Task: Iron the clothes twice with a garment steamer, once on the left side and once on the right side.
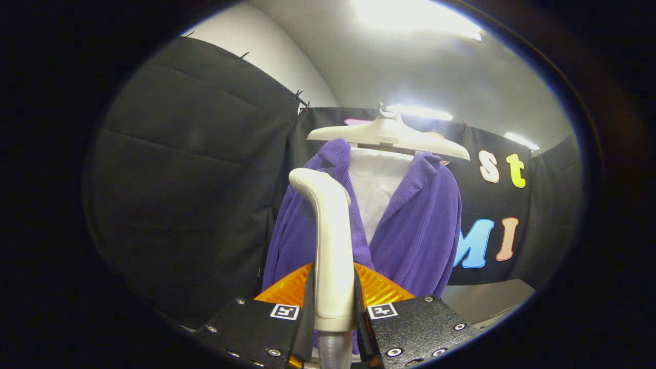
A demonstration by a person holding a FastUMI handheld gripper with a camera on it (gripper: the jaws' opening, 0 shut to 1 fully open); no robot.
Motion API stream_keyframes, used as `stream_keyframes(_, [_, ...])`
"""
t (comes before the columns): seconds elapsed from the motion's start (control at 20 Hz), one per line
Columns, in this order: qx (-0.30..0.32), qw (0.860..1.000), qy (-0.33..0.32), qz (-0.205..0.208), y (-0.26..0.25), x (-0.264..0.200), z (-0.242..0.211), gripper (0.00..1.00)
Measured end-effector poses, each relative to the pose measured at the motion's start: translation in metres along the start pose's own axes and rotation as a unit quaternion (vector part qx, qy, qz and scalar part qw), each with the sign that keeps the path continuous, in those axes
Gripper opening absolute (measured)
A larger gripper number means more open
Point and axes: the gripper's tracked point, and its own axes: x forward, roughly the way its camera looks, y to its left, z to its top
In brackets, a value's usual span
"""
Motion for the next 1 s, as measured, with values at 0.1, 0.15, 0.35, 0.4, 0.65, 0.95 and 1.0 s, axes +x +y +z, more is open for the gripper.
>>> stream_keyframes(0.1, [-0.003,1.000,0.022,0.008,0.006,-0.003,-0.021,0.34])
stream_keyframes(0.15, [-0.005,1.000,0.029,0.010,0.008,-0.005,-0.029,0.34])
stream_keyframes(0.35, [-0.019,0.999,0.043,0.013,0.013,-0.016,-0.050,0.34])
stream_keyframes(0.4, [-0.020,0.998,0.050,0.017,0.015,-0.018,-0.058,0.34])
stream_keyframes(0.65, [-0.024,0.993,0.110,0.030,0.028,-0.032,-0.115,0.34])
stream_keyframes(0.95, [-0.035,0.987,0.153,0.027,0.025,-0.045,-0.165,0.34])
stream_keyframes(1.0, [-0.037,0.986,0.161,0.028,0.026,-0.047,-0.173,0.34])
